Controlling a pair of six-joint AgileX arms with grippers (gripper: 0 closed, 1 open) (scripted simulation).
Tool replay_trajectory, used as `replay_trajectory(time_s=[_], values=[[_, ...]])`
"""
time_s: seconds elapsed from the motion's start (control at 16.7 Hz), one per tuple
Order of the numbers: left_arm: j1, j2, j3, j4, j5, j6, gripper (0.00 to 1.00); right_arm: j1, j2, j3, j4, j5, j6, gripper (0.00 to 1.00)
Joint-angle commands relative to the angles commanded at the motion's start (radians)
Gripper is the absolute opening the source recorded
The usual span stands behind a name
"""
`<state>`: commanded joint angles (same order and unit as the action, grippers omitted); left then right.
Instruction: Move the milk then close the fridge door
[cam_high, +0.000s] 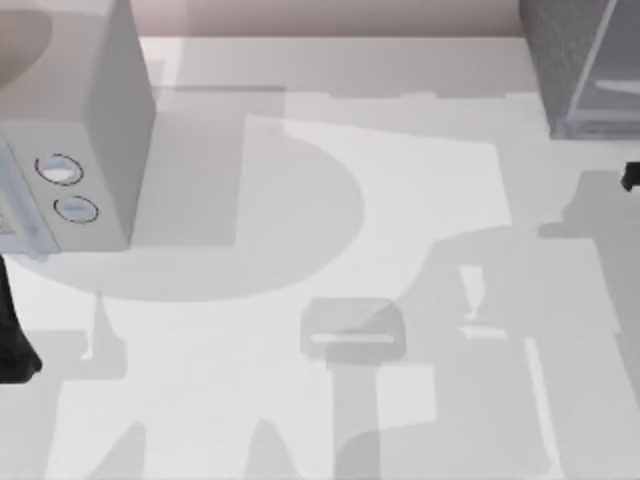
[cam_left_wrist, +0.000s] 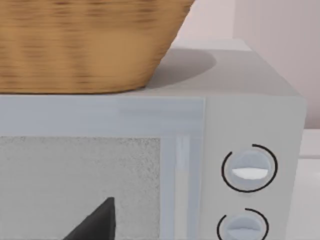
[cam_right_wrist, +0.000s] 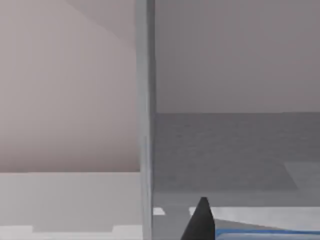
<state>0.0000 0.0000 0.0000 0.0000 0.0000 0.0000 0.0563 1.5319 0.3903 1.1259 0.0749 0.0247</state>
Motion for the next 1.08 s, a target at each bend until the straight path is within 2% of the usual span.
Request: replay_trajectory(time_s=[0.12, 0.42, 0.6, 0.78, 1.08], values=[[0.000, 0.000, 0.000, 0.000, 0.000, 0.000, 1.00, -0.038, -0.025, 0.000, -0.011, -0.033, -0.008, 0.00], [0.000, 0.000, 0.000, 0.000, 0.000, 0.000, 1.00, -0.039, -0.021, 0.002, -0.011, -0.033, -0.007, 0.00], [0.000, 0.000, 0.000, 0.000, 0.000, 0.000, 1.00, -0.060, 0.044, 0.070, -0.047, -0.052, -0.010, 0.00], [0.000, 0.000, 0.000, 0.000, 0.000, 0.000, 1.00, -0.099, 0.185, 0.233, -0.121, -0.093, -0.020, 0.00], [0.000, 0.000, 0.000, 0.000, 0.000, 0.000, 1.00, -0.181, 0.456, 0.649, -0.291, -0.178, -0.041, 0.00]])
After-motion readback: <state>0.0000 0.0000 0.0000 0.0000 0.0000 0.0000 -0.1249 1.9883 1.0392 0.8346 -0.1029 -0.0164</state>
